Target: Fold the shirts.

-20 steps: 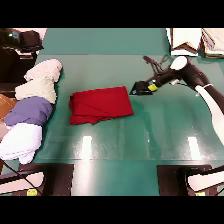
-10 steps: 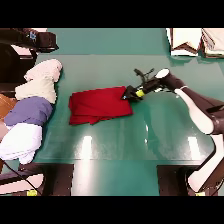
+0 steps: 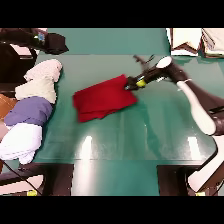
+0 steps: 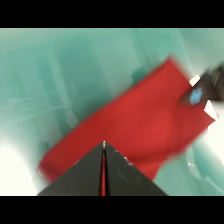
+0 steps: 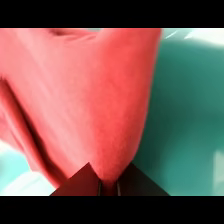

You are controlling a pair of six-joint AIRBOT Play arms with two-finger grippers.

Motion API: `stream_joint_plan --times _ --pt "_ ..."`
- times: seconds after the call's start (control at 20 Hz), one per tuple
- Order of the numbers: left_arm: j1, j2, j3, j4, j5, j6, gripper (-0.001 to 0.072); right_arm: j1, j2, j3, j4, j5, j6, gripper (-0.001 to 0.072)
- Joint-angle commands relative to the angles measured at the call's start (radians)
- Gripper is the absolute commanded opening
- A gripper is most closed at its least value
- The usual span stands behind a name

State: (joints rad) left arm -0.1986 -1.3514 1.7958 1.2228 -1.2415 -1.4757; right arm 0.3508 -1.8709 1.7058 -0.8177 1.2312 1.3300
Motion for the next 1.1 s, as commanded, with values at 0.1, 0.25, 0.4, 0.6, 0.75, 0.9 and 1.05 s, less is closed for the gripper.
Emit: stream_joint_plan --times 0.1,0.25,0.4,0.6,0.75,0.9,1.05 --pt "-0.139 0.0 0.0 0.009 0.045 0.018 0.0024 -0.356 0.235 -0.107 -0.171 -0.01 0.084 0.0017" --pt "-0.182 0.0 0.0 0.009 0.058 0.018 0.0025 -0.618 0.378 -0.245 -0.23 -0.056 0.116 0.0017" --pt "-0.182 0.0 0.0 0.008 0.068 0.017 0.0025 -0.867 0.488 -0.369 -0.232 -0.107 0.121 0.0017" --pt "-0.182 0.0 0.0 0.006 0.102 0.006 0.0025 -1.096 0.59 -0.528 -0.232 -0.148 0.143 0.0017" --pt "-0.182 0.0 0.0 0.006 0.103 0.006 0.0025 -1.172 0.652 -0.645 -0.232 -0.187 0.155 0.0017" --pt "-0.182 0.0 0.0 0.006 0.103 0.006 0.0025 -1.166 0.681 -0.707 -0.233 -0.153 0.154 0.0017" --pt "-0.182 0.0 0.0 0.006 0.096 0.006 0.0025 -1.112 0.705 -0.745 -0.256 -0.117 0.154 0.0028"
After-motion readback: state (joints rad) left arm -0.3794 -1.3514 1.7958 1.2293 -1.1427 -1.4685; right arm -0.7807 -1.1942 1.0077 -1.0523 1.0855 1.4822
